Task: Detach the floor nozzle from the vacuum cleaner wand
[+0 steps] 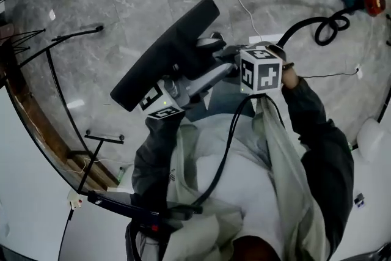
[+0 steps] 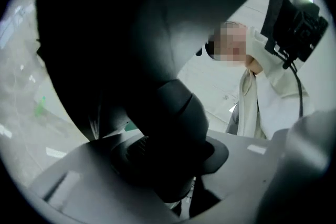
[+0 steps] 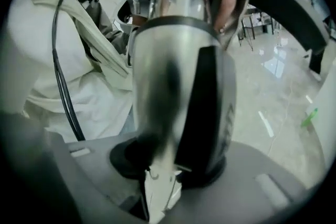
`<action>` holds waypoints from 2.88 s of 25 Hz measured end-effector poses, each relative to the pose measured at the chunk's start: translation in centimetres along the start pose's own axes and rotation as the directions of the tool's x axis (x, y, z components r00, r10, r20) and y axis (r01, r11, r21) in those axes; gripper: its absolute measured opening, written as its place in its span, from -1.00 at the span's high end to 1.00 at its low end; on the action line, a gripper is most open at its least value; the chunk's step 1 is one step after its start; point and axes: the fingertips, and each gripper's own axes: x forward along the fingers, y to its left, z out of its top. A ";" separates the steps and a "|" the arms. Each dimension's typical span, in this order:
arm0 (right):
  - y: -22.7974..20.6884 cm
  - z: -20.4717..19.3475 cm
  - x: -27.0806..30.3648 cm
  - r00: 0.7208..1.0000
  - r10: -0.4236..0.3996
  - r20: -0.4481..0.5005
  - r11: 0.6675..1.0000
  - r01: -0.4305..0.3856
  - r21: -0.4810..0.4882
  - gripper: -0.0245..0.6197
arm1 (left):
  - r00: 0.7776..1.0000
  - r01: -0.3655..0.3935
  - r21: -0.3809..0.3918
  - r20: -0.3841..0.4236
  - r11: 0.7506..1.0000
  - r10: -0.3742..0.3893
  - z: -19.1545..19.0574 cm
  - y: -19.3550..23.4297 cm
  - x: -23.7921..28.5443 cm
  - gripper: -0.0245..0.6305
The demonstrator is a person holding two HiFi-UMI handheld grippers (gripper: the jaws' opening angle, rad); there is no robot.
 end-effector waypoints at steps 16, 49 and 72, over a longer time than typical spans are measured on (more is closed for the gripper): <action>14.8 12.1 2.5 0.940 0.020 0.341 0.998 0.001 -0.062 0.80 | 0.990 0.115 0.091 0.070 0.989 -0.121 5.8 -18.1 -9.1 0.42; 17.4 13.4 -1.9 0.742 -0.523 0.420 0.843 0.524 0.125 0.81 | 0.982 -0.065 0.347 0.191 0.936 -0.002 7.4 -25.6 -6.1 0.70; 18.5 13.3 -0.8 0.755 -0.488 0.439 0.871 0.450 0.194 0.81 | 0.993 -0.037 0.273 0.119 0.961 0.004 6.4 -25.1 -5.7 0.70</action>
